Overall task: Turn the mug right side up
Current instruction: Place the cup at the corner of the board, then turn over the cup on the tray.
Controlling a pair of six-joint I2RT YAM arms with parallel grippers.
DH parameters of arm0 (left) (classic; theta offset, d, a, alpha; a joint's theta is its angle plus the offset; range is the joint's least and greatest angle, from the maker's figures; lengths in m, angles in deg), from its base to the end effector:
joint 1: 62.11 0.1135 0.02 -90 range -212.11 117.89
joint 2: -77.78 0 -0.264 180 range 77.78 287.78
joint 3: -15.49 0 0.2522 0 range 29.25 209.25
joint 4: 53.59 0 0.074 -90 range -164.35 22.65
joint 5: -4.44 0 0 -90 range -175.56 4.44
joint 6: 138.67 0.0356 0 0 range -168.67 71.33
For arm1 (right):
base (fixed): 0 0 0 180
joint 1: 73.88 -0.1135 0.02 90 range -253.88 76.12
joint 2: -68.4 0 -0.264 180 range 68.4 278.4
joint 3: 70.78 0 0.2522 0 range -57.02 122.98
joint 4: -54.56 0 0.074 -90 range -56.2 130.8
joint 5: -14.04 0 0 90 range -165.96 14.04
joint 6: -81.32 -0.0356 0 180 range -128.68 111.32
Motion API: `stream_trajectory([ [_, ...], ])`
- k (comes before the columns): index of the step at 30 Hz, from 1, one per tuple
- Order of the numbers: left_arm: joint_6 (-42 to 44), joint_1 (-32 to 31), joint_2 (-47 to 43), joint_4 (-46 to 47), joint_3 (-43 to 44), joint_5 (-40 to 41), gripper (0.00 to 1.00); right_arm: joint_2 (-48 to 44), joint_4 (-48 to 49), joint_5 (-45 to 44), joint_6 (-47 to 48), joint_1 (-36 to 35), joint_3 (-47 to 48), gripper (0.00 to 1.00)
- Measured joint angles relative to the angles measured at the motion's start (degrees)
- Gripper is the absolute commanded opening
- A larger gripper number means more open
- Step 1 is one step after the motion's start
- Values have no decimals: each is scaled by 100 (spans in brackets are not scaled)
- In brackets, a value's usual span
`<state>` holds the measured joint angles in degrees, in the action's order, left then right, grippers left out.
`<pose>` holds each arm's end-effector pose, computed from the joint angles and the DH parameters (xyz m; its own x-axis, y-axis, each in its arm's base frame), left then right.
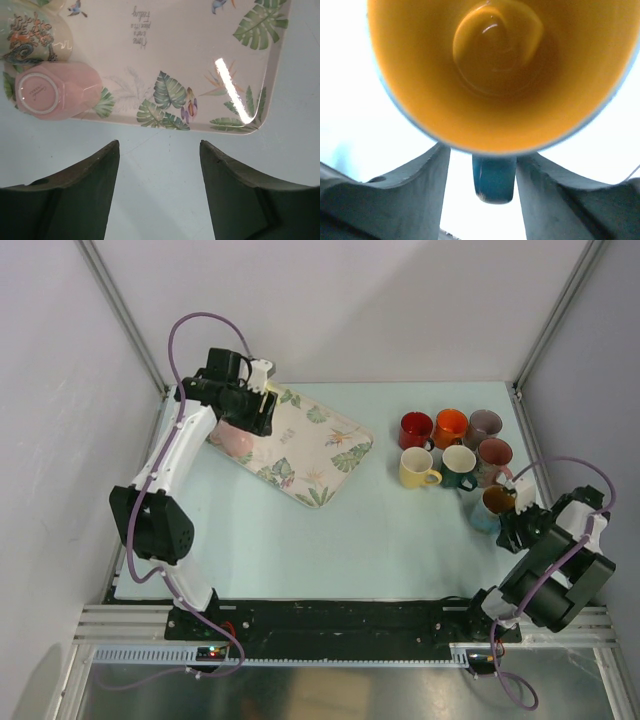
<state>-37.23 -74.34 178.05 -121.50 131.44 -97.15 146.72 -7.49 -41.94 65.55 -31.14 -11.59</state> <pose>0.3665 -0.0868 0.3554 -0.6922 0.3488 -0.6318 0.4745 0.8796 -0.0342 0.1756 -0.1352 0.1871 -0.6780 -0.4596 -0.5737 -0.5627 0.8267 0.0027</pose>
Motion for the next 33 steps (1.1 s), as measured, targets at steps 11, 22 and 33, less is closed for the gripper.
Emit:
stream_trajectory([
  [11, -122, 168, 79, -44, 717, 1093, 88, -1067, -1078, 313, -170, 293, 914, 78],
  [22, -671, 1141, 1342, 2, 1961, 1574, 85, -1263, 66, 350, -2374, -1722, 1394, 78],
  [33, -1095, 1462, 2275, -7, 2092, 903, 81, -1443, 557, 85, -3209, -3355, 1495, 77],
])
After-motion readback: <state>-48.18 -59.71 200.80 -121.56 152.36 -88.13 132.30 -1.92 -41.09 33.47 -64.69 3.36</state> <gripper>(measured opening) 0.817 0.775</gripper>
